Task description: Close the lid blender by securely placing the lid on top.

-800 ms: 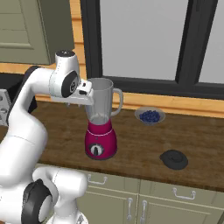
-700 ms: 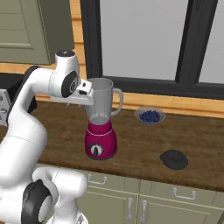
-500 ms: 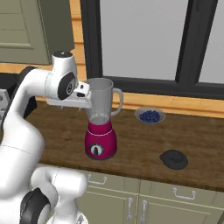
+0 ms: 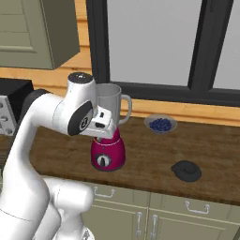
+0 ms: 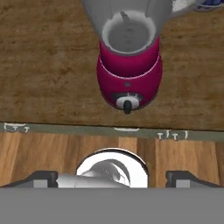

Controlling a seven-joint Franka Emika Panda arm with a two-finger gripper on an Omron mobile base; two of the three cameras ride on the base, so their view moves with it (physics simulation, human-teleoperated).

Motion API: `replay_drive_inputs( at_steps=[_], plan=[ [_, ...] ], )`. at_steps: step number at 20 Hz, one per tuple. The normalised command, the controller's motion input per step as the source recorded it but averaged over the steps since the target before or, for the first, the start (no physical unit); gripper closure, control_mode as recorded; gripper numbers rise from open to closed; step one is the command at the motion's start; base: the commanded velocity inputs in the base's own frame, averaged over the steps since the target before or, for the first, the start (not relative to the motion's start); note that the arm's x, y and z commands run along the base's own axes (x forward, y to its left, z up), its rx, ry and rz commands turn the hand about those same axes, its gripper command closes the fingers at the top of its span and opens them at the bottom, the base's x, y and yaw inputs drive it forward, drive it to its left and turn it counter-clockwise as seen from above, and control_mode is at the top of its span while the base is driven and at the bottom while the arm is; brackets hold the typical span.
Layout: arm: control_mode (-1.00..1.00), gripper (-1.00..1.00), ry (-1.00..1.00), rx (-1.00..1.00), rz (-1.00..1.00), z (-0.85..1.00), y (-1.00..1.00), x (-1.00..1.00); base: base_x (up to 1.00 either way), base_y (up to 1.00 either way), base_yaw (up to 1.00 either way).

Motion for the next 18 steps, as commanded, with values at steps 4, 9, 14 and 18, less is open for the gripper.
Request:
replay_drive_inputs(
  at_steps=[4, 9, 14, 18],
  plan=[
    [-1.00, -1.00, 0.05, 0.05, -0.37, 0.00, -1.00, -0.02, 0.00, 0.00, 0.00],
    [-1.00, -1.00, 0.01, 0.02, -0.34, 0.00, -1.00, 0.00, 0.00, 0.00, 0.00],
    [-1.00, -1.00, 0.02, 0.02, -0.24, -0.01, -1.00, 0.09, 0.00, 0.00, 0.00],
    [-1.00, -1.00, 0.04, 0.01, -0.19, -0.32, -1.00, 0.43, 0.00, 0.00, 0.00]
  ],
)
